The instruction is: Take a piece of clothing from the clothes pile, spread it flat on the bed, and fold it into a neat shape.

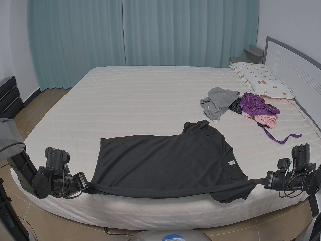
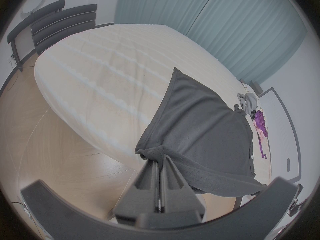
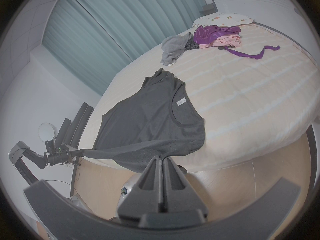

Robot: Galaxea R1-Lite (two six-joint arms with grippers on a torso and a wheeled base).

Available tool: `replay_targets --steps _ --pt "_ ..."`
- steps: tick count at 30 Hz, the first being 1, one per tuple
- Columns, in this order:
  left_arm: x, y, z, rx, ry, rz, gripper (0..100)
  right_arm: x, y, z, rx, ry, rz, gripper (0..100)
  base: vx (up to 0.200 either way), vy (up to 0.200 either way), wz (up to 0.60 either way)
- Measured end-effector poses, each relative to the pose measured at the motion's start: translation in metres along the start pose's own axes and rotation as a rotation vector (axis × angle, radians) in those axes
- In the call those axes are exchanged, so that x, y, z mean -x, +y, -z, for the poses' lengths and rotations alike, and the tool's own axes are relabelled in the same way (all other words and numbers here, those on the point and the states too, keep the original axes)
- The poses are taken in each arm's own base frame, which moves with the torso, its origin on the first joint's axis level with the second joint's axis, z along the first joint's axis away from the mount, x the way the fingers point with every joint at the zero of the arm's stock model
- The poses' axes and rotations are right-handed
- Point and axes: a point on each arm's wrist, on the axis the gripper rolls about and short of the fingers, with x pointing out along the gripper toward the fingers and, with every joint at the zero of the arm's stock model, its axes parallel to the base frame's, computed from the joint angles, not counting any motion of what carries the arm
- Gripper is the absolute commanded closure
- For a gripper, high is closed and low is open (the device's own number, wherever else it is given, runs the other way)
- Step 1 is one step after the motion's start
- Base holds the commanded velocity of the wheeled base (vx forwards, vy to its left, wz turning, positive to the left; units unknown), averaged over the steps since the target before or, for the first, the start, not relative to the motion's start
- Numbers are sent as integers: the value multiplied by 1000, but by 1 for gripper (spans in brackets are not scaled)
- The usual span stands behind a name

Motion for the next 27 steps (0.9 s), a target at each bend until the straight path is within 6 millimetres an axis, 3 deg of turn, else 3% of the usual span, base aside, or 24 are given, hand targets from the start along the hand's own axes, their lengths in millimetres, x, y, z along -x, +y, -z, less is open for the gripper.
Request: replay_targets --steps 10,27 --pt "-4 0 1 4 32 24 100 -11 -5 -4 -14 19 11 100 0 0 0" --pt "-41 -29 -48 53 -14 54 100 -63 -7 -64 -15 2 0 100 0 0 0"
